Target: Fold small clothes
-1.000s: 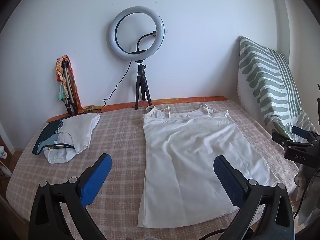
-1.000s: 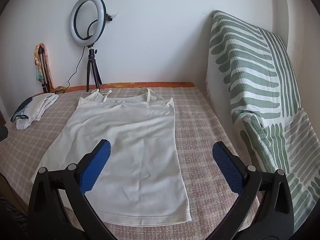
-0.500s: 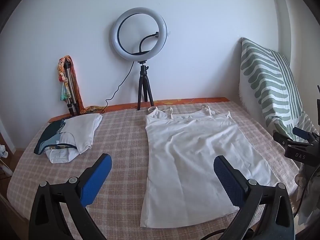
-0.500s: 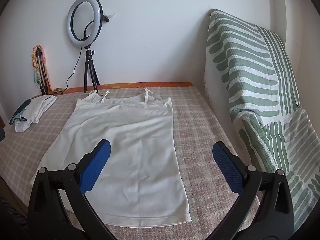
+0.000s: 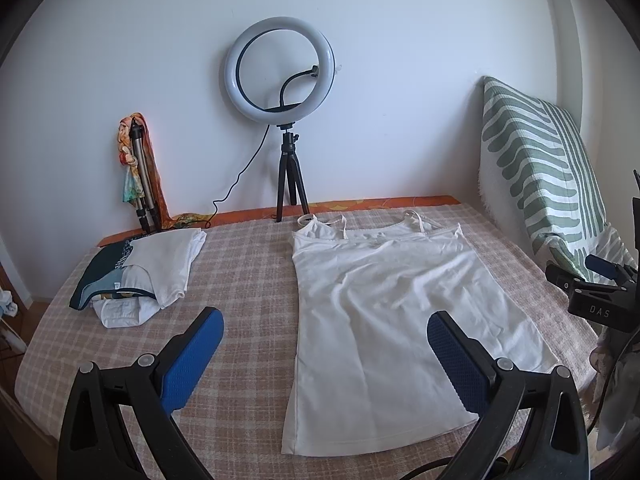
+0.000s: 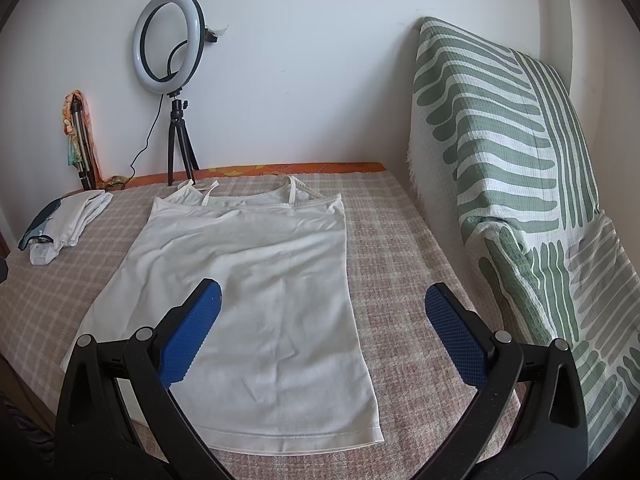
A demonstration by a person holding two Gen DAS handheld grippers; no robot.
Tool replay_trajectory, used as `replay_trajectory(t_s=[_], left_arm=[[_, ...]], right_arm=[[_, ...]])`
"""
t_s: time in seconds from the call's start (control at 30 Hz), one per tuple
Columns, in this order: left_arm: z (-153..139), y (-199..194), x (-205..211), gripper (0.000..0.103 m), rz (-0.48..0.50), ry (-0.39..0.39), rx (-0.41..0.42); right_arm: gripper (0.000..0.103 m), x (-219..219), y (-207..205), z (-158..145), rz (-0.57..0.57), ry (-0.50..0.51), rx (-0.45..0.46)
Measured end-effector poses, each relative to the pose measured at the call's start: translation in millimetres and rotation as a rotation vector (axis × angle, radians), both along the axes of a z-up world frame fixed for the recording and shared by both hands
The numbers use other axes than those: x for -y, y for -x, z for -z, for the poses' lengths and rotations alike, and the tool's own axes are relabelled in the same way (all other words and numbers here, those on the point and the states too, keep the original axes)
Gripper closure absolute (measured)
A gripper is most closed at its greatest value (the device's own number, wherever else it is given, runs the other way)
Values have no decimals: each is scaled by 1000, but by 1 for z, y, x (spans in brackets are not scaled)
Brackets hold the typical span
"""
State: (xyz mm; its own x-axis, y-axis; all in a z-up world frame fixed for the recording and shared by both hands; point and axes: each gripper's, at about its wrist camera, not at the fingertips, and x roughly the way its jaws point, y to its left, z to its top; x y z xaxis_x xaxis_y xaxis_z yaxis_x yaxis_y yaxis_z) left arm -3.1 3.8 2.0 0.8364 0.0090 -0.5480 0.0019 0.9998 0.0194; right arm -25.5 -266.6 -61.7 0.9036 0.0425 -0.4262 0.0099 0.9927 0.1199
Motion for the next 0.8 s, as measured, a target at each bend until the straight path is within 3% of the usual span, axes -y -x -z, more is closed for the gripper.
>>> replay_trajectory(t_s=[0.8], left_arm=[[-3, 0, -2, 0, -12, -6, 7]], right_arm=[[0, -3, 0, -1, 2, 2, -1]])
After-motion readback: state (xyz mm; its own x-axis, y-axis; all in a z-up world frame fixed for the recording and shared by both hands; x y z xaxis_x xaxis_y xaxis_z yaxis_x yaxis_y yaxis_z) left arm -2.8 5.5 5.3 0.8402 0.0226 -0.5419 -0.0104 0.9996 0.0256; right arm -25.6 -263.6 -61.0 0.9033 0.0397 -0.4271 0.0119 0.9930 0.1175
